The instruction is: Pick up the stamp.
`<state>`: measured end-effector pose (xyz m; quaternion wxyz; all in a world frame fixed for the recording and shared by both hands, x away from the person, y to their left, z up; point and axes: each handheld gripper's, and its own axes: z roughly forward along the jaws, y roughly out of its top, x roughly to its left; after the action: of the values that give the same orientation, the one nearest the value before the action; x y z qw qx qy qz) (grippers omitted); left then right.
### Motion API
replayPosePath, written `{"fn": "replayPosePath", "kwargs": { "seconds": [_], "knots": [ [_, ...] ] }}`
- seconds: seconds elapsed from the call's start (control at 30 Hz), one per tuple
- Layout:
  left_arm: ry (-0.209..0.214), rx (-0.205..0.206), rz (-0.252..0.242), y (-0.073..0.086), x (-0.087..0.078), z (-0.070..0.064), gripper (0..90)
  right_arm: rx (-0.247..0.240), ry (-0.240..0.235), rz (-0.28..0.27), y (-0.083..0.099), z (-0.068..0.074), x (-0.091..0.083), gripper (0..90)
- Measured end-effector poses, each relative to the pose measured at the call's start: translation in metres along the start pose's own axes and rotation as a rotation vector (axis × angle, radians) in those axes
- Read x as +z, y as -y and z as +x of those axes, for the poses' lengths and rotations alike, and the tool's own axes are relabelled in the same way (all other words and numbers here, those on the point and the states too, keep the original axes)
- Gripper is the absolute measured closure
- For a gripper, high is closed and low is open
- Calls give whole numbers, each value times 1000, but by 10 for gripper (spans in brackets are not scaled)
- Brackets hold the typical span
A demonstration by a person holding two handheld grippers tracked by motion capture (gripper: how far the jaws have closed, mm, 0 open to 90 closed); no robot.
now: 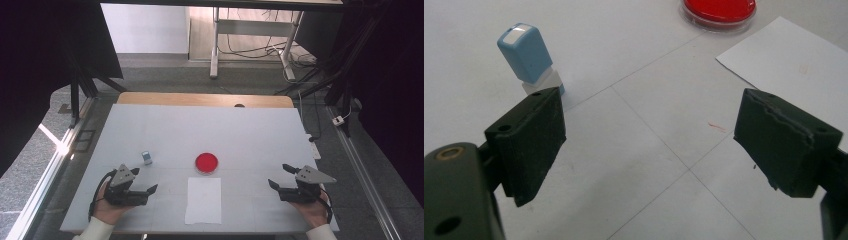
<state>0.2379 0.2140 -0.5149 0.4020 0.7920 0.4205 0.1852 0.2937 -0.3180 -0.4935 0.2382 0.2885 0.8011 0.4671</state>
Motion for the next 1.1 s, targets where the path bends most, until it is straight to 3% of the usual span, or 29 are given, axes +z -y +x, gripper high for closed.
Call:
{"fn": "replayPosePath", "kwargs": {
  "seconds": [0.5,0.8,1.1],
  "knots": [
    [-1,19,0,-4,-3,-2,140,8,1,12,2,1,2,223],
    [-12,29,-14,-16,-13,0,144,18,1,8,3,0,2,226],
    [-16,65,-30,-30,-21,-2,157,24,-9,12,3,1,3,227]
  ]
}}
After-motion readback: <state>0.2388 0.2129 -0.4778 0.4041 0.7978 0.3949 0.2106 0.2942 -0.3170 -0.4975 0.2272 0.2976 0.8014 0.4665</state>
